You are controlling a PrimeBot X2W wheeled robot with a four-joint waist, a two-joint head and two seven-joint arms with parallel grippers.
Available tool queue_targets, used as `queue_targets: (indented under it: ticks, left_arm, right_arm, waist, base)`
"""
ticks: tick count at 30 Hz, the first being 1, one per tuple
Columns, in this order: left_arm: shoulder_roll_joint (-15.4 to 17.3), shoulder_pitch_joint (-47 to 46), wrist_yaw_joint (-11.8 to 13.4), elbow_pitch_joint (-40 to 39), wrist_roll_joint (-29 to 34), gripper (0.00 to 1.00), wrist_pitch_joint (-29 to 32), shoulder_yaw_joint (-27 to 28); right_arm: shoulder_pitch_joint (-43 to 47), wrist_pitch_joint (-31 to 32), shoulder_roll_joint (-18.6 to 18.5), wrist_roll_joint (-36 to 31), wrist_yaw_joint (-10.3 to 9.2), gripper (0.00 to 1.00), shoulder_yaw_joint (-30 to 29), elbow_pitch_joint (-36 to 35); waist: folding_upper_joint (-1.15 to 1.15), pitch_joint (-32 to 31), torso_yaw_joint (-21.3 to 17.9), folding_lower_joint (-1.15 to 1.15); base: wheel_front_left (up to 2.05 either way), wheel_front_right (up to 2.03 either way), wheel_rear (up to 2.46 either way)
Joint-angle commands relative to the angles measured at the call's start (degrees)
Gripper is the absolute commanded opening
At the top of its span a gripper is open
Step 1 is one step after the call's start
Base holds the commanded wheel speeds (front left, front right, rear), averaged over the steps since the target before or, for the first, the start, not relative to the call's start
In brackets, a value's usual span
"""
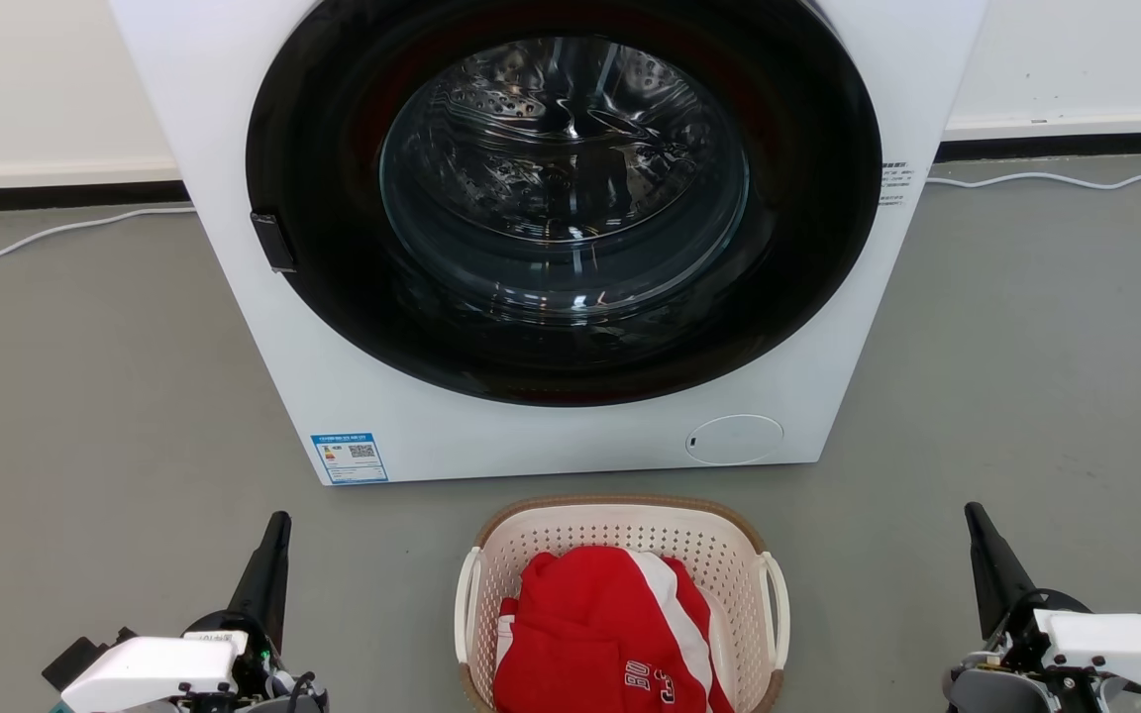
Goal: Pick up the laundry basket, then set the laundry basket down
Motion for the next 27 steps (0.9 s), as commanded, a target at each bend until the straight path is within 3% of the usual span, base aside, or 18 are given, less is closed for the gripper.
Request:
queue_targets:
  ticks: [1,27]
  left_arm:
    - [0.69,-3.19,-0.36,-1.65,0.06,0.00,0.36,1.66]
    - [0.69,-3.19,-0.36,-1.65,0.06,0.00,0.35,1.66]
  right_arm:
    - [-3.43,0.43,-0.18,0.39,0.42,0.00,1.00,-1.66]
    - [-3.43,0.43,-0.18,0.39,0.42,0.00,1.00,-1.66]
  waist:
    - [0.00,0.00,0.00,0.00]
    - [0.00,0.00,0.00,0.00]
  base:
    - [0.00,0.00,0.00]
    - [0.00,0.00,0.00]
